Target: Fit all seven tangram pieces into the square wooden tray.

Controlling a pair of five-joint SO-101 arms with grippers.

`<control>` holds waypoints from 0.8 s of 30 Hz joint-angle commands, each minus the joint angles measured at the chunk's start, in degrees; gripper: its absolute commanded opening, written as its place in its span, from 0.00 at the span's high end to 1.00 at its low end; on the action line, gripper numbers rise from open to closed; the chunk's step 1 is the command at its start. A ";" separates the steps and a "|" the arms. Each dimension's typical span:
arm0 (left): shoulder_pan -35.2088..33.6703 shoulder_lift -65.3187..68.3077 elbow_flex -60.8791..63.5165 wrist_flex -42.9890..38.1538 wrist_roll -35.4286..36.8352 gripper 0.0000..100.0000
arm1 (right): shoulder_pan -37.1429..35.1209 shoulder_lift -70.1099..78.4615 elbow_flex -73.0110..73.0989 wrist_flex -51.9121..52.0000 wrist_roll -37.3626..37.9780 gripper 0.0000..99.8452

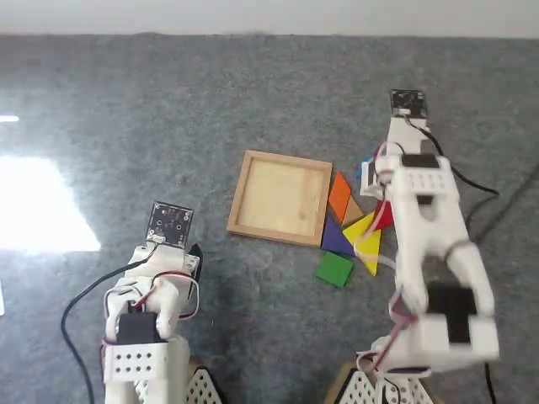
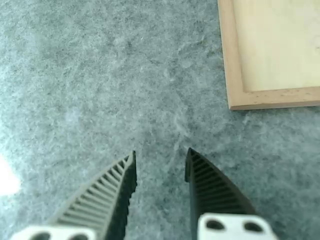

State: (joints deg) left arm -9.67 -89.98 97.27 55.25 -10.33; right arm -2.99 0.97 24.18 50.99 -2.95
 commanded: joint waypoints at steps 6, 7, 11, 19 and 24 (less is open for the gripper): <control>-0.35 -0.88 -0.48 0.00 -0.79 0.85 | 0.40 10.24 -11.52 8.66 -6.33 0.73; -0.35 -0.88 -0.48 0.00 -0.79 0.85 | 0.40 9.80 -10.64 8.22 -6.51 0.70; -0.35 -0.88 -0.48 0.00 -0.79 0.85 | 0.48 9.36 -7.91 6.20 -6.51 0.70; -0.35 -0.88 -0.48 0.00 -0.79 0.85 | 1.89 8.40 -7.12 5.93 -3.60 0.75; -0.35 -0.88 -0.48 0.00 -0.79 0.85 | 5.85 13.85 -8.97 4.44 -3.16 0.75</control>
State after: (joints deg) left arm -9.67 -89.98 97.27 55.25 -10.33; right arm -0.09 13.01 17.41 56.70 -7.16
